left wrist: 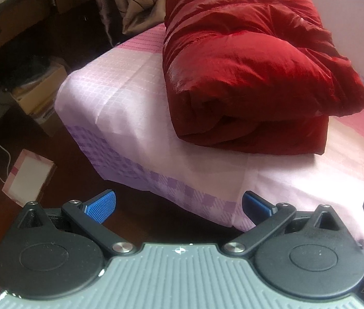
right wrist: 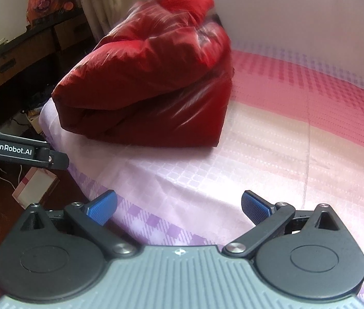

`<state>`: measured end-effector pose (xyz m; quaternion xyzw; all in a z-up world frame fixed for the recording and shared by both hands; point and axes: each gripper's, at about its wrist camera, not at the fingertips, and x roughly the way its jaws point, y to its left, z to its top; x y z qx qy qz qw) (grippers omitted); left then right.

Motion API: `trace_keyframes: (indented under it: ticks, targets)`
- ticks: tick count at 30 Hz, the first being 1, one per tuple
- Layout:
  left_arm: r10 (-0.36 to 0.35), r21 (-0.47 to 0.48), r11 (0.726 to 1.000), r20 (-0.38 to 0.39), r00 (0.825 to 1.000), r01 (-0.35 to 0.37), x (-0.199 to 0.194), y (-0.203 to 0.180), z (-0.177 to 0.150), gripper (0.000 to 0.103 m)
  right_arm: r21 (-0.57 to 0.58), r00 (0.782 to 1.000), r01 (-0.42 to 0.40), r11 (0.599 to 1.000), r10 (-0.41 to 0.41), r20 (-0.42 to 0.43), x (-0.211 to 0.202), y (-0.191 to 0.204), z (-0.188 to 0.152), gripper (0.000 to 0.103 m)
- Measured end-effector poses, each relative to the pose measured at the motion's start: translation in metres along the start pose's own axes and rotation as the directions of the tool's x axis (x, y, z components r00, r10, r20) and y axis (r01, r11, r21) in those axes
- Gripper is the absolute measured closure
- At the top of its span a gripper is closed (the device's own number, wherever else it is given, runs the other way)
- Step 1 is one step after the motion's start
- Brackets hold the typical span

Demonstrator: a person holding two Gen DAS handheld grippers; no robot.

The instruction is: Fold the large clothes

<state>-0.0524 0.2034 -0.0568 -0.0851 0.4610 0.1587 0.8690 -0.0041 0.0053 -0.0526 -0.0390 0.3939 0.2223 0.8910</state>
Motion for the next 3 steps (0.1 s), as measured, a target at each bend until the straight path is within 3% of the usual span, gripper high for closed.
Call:
trace_keyframes:
  ticks: [3]
  targets:
    - [0.008, 0.006, 1.0, 0.015, 1.0, -0.008, -0.0022, -0.0008, 0.0005, 0.0, -0.002, 1.0, -0.002, 1.0, 0.002, -0.001, -0.0012, 0.0005, 0.0007, 0.0]
